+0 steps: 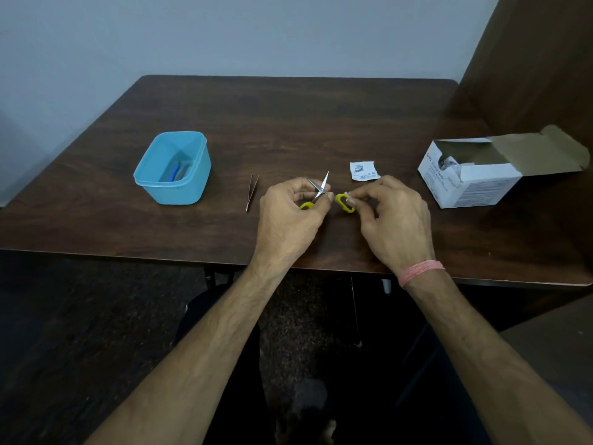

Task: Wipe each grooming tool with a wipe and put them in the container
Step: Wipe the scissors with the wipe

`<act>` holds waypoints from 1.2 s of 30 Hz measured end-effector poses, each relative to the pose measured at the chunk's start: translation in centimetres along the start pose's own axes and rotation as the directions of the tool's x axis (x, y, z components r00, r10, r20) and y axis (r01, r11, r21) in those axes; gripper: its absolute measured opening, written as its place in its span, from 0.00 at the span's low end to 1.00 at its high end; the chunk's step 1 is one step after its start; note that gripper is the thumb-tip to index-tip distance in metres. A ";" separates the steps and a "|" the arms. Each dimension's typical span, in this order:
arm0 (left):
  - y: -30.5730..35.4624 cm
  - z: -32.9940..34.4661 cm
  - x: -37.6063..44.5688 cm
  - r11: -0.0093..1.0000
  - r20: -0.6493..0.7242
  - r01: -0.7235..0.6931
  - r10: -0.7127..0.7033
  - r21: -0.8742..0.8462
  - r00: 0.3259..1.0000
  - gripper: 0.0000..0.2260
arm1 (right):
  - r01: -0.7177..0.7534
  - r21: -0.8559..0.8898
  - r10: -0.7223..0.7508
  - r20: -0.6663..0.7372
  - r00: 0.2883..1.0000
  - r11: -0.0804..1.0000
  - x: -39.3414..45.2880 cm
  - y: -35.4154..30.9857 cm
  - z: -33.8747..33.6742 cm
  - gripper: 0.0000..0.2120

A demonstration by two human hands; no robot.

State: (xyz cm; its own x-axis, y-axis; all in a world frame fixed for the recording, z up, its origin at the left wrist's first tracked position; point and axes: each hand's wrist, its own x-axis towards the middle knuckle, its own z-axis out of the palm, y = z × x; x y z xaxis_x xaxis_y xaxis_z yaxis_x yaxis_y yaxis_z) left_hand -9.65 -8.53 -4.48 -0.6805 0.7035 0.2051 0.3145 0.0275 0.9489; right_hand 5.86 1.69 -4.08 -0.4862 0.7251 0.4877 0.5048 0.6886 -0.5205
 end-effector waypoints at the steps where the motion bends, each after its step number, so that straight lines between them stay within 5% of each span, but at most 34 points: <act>1: 0.1 -0.1 -0.1 1.000 -0.002 0.001 -0.001 0.005 1.000 0.01 | -0.005 -0.009 0.005 0.002 1.000 1.000 0.0 -0.1 0.0 0.03; 10: 0.7 0.1 -0.4 1.000 -0.038 0.021 -0.020 0.019 0.999 0.01 | -0.039 -0.035 0.039 0.010 0.999 0.999 -0.1 -0.1 -0.1 0.03; 18: 0.6 -0.2 -0.4 1.000 0.055 -0.021 0.020 0.004 0.998 0.03 | 0.066 0.153 -0.068 0.010 0.998 0.986 0.1 0.3 -0.2 0.05; 23: 0.4 -0.1 -0.4 1.000 0.033 -0.002 0.002 -0.014 0.999 0.03 | -0.007 0.115 0.009 -0.019 1.000 0.993 0.2 0.7 0.0 0.05; 29: 0.4 -0.2 -0.4 0.999 0.072 -0.017 0.019 -0.028 0.997 0.04 | 0.191 0.141 -0.192 -0.013 0.981 0.971 -0.3 0.4 -0.3 0.14; 36: 0.7 -0.1 -0.3 0.999 0.000 0.032 -0.032 -0.029 0.999 0.04 | 0.193 0.112 -0.192 -0.018 0.981 0.975 -0.4 0.5 -0.2 0.09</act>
State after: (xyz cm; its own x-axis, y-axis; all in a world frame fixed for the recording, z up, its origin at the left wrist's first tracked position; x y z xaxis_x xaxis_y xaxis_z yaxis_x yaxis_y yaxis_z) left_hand -9.27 -8.81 -3.88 -0.6903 0.7022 0.1745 0.2731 0.0294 0.9615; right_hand 6.46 1.72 -4.42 -0.5610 0.5796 0.5911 0.3186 0.8101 -0.4921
